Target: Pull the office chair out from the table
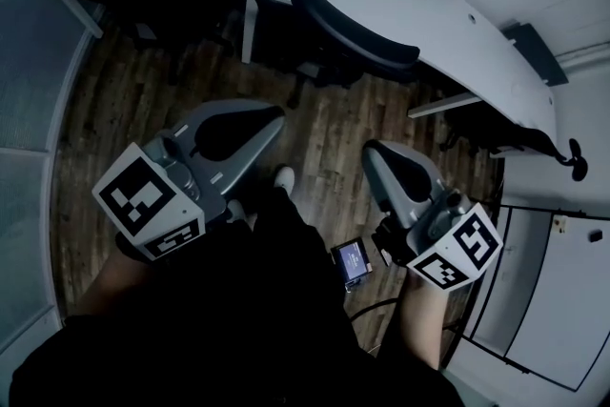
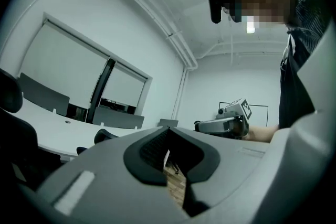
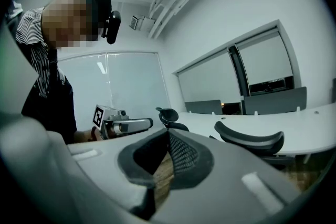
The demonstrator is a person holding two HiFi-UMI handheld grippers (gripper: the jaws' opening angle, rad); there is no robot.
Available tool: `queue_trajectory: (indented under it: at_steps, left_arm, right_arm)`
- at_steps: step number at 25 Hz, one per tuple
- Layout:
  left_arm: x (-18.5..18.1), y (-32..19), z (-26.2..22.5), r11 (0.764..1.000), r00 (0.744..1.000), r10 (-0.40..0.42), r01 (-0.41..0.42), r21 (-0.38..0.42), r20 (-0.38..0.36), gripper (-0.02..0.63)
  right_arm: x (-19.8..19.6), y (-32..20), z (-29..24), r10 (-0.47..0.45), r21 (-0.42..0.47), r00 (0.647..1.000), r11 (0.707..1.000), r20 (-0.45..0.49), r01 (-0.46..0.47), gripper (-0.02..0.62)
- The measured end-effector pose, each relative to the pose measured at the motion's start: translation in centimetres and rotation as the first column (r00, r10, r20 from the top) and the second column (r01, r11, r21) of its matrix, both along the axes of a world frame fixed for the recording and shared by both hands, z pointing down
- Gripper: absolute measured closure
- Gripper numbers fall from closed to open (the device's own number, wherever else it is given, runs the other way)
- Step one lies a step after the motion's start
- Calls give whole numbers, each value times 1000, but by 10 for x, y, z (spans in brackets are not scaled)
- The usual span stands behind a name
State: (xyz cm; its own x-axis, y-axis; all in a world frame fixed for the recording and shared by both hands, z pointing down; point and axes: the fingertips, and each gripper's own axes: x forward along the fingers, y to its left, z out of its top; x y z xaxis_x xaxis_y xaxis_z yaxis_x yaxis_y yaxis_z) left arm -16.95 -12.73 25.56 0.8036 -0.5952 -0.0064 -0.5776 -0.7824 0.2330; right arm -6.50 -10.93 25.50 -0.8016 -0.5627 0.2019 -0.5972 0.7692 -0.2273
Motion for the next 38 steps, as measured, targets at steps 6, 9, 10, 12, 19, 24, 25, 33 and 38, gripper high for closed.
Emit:
queue_trajectory:
  at_steps: [6, 9, 10, 12, 19, 24, 25, 33, 38]
  left_arm:
    - [0, -18, -6, 1000, 1000, -3, 3, 15, -6, 603]
    - [7, -32, -19, 999, 999, 9, -8, 43, -34, 603]
    - [9, -38, -21, 999, 999, 13, -11, 52, -34, 603]
    - [15, -49, -25, 998, 999, 19, -17, 67, -26, 603]
    - [48, -98, -34, 996, 999, 46, -46, 75, 2, 603]
    - [82, -125, -38, 993, 998, 61, -62, 98, 14, 603]
    - [91, -130, -38, 992, 998, 61, -63, 107, 23, 603]
    - [148, -172, -21, 996, 990, 70, -77, 50, 123, 603]
    - [157, -212, -13, 998, 975, -36, 23, 62, 221, 603]
  right_arm:
    - [-5, -26, -5, -33, 12, 999, 999, 9, 33, 594]
    - [-7, -46, -10, -49, 28, 999, 998, 11, 49, 594]
    - [-7, -52, -10, -53, 32, 999, 998, 10, 53, 594]
    - [-5, -64, -12, -59, 37, 998, 998, 14, 59, 594]
    - [20, -112, -21, -69, 48, 997, 997, 23, 68, 594]
    - [49, -139, -21, -77, 55, 997, 996, 31, 76, 594]
    - [54, -143, -20, -83, 53, 996, 995, 35, 81, 594]
    - [86, -185, -7, -148, 46, 988, 988, 40, 146, 594]
    - [116, -216, -4, -158, 30, 985, 987, 71, 157, 594]
